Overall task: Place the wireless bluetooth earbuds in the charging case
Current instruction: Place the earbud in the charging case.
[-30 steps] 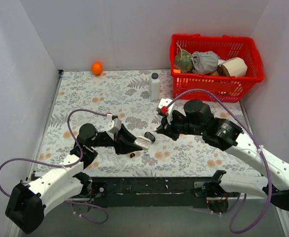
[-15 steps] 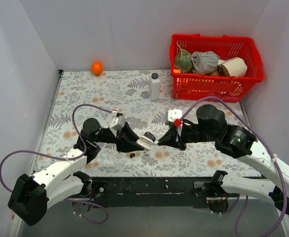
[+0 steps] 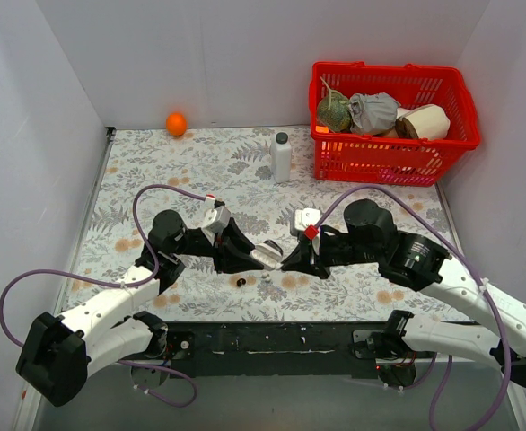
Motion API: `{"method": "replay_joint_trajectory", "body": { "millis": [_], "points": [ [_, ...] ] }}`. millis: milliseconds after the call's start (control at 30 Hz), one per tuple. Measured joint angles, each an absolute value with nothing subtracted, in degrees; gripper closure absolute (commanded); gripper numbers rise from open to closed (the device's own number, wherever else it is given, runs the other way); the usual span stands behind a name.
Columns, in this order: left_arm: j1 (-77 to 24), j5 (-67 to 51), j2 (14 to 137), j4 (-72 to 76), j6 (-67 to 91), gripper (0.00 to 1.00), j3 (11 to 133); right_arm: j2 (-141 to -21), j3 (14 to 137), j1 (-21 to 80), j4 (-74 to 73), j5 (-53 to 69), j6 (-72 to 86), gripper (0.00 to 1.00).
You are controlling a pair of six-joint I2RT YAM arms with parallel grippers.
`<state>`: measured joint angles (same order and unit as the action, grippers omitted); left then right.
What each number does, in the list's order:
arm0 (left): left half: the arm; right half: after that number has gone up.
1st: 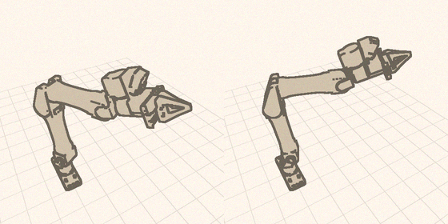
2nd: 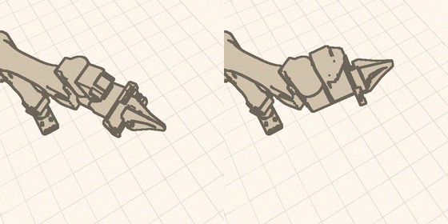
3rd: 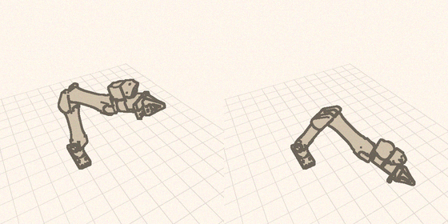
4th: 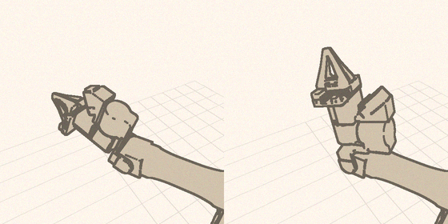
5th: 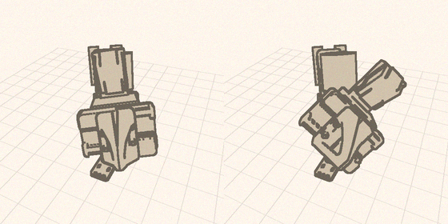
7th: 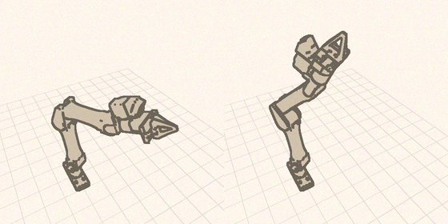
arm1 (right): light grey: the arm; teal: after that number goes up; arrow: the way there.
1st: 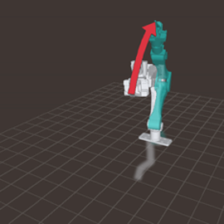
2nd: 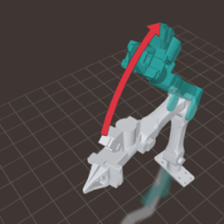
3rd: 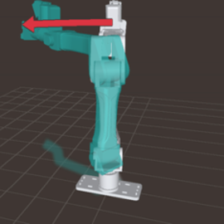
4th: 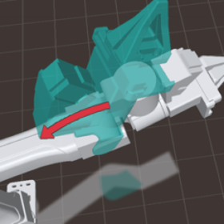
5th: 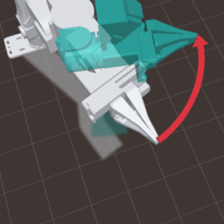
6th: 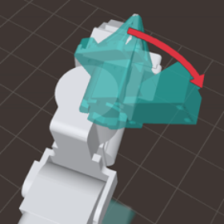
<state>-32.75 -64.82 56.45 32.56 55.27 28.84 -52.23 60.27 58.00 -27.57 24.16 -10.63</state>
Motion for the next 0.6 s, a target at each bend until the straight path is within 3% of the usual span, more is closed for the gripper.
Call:
{"method": "replay_joint_trajectory", "body": {
  "millis": [600],
  "points": [
    [-32.75,-64.55,56.45,33.32,56.38,1.00,28.88,-54.54,58.04,59.72,-21.28,19.22,-9.63,0.99]
  ]
}}
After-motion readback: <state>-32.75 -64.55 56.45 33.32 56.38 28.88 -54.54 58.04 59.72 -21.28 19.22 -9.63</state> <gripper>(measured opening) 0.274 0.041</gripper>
